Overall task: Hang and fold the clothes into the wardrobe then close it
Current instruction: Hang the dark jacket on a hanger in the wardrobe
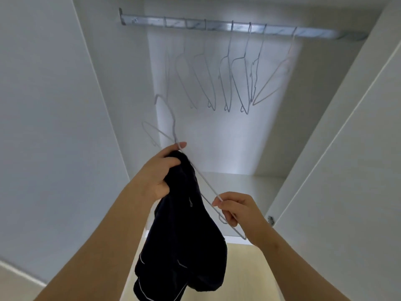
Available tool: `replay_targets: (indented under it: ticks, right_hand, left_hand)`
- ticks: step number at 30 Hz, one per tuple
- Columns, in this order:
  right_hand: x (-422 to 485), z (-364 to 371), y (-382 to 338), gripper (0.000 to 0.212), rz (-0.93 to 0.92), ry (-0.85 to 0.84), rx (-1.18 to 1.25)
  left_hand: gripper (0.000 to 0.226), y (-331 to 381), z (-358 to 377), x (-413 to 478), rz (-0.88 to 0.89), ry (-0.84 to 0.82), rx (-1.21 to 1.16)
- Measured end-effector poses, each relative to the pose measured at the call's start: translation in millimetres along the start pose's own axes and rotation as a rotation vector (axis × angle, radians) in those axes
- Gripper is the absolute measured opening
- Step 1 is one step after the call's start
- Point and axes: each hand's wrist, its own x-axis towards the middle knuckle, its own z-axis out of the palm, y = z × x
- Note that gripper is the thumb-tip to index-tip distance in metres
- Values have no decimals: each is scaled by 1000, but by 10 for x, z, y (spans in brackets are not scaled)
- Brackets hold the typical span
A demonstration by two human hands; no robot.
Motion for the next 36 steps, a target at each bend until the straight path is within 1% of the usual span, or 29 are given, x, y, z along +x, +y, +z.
replay_targets:
  ticks: [2,4,5,9,11,13,15,17,19,20,21,24,26,29,31,34,36]
  right_hand:
    - [-111,-62,16,38,40,37,-99]
    - [-154,-64,4,31,64,99,-234]
    - [-158,-49,-11,26,52,130,-262]
    - [-179,-2,-155,22,-78,184,-218]
    - [-234,-52,-178,22,-116,271,-244]
    - [-323,-155,-132,27,-134,380,-212]
    - [-409,-256,-121,26,-147,405,-146]
    - [-434,-308,-185,17,-145,374,-47]
    - [-415,-322,-282,5,-157,379,57]
    - [-405,-327,-314,7,-174,409,63]
    - [-406,-338,-328,15,-188,452,42]
    - [-477,-418,-357,28,-225,568,22]
    - [-536,-461,-389,29,-243,574,48]
    - [-583,-487,-440,27,-278,529,1]
    - [-622,-508,-461,28,-302,489,-37]
    - [-694,-601,-481,30,-274,436,-27]
    - [-722,-641,-505,36,-248,405,-12]
  left_hand:
    - [42,-89,103,-160,3,-25,45]
    - [41,-184,229,-284,23,-10,141]
    - [39,-237,301,-341,30,-17,191]
    - [37,-420,542,-496,5,-125,342]
    - [39,-431,567,-519,9,-121,441]
    - [38,-386,552,-515,23,-59,491]
    - [35,-328,563,-494,43,34,468]
    - [31,-283,625,-462,67,104,442]
    - [30,-240,702,-431,75,132,421]
    - [30,-211,727,-408,75,144,404]
    - [30,-172,737,-387,76,164,391]
    - [32,4,643,-300,74,269,375]
    - [36,154,518,-236,79,322,392]
    - [40,390,387,-189,50,362,397]
    - [35,507,338,-172,-6,385,344]
    - [11,653,324,-151,-26,395,290]
    - [20,721,328,-109,45,388,385]
